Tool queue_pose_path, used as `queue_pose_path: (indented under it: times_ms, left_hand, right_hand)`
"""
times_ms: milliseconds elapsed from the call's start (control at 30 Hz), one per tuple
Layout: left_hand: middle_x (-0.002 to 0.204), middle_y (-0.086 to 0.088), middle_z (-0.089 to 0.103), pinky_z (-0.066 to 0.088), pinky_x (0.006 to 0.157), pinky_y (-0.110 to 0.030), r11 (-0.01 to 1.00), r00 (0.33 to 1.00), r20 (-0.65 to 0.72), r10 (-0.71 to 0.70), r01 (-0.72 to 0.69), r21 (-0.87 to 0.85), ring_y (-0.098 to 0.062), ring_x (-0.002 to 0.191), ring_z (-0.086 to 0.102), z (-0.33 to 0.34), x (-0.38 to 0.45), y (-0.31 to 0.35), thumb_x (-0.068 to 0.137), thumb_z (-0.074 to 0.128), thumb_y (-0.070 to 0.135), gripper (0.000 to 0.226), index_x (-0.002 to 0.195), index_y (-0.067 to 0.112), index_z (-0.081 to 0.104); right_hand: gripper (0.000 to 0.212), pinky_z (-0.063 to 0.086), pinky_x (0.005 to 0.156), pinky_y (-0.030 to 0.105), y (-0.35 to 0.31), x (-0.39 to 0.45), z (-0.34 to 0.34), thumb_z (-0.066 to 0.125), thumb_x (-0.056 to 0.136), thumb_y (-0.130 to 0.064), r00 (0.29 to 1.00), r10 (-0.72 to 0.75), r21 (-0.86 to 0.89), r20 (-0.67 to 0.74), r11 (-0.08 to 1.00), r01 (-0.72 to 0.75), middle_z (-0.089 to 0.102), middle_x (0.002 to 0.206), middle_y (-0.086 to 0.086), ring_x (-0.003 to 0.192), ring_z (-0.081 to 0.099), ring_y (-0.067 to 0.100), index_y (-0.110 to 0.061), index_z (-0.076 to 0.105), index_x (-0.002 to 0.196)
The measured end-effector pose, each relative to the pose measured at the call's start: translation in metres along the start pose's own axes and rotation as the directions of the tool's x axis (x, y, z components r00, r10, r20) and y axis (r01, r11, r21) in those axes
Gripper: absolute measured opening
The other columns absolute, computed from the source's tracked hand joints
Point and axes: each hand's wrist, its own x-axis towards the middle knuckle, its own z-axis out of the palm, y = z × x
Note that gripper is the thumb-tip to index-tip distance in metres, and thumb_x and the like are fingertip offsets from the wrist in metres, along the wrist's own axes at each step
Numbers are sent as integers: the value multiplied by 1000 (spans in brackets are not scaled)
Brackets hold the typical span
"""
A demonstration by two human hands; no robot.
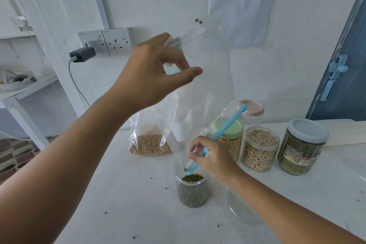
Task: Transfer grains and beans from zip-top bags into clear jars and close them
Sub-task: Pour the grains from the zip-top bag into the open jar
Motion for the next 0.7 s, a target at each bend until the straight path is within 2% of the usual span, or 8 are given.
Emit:
queue_pose_path:
  times_ms: [100,233,300,333,400,467,567,700]
  left_hand:
    - [88,-8,63,49,77,-45,1000,1000,-2,1,-1,-1,-19,84,58,0,0,0,91,77,50,21,77,35,74]
    - [91,-9,62,49,78,-44,1000,1000,-20,-3,3,1,-17,86,58,-2,2,0,91,77,50,20,78,36,74]
    - [91,-10,63,49,78,-46,1000,1000,-24,-5,5,4,-18,86,57,-3,3,-2,91,76,51,21,79,34,75]
    - [92,-9,64,50,78,-47,1000,1000,-25,-11,12,4,-18,87,58,-4,3,-4,91,76,53,23,80,33,76]
    - [92,-8,65,51,79,-49,999,999,-28,-33,34,5,-19,88,59,-5,4,-8,90,74,56,28,82,30,78]
    - [93,-8,64,51,79,-48,999,998,-40,-54,54,-8,-19,88,58,-6,4,-12,90,74,57,30,82,28,79]
    - [93,-7,64,50,79,-46,998,998,-40,-57,57,-12,-16,88,58,-6,2,-12,90,74,56,28,81,29,78]
    - [94,-9,63,50,79,-46,999,999,-40,-37,37,-18,-17,89,58,-4,1,-7,89,75,54,23,80,33,76]
  right_hand:
    - [24,48,83,15,4,0,2,87,83,-20,1000,-23,-32,2,999,23,66,81,-11,88,64,13,-36,69,83]
    - [35,58,90,32,6,-3,3,70,95,-2,998,14,42,66,999,-17,78,86,-11,89,74,18,-33,81,84]
    - [40,53,102,24,3,-4,2,67,96,3,995,41,58,92,997,-46,78,91,-21,103,73,6,-33,82,85]
    - [41,52,103,23,3,-4,1,67,96,3,994,43,55,98,997,-49,78,94,-23,106,73,7,-34,82,87]
    - [36,53,97,18,1,-2,0,70,94,1,995,39,49,92,998,-44,79,95,-20,101,74,8,-32,83,89]
    - [28,51,89,11,-4,-1,-1,76,90,0,997,29,69,75,997,-35,78,90,-20,93,73,2,-27,82,87]
    - [27,51,79,10,-9,0,-2,81,86,-2,998,16,69,63,997,-20,73,78,-24,80,70,1,-28,77,82]
    - [25,49,81,10,-8,1,0,82,86,-8,998,3,-8,62,1000,-2,71,78,-21,84,68,3,-31,74,80]
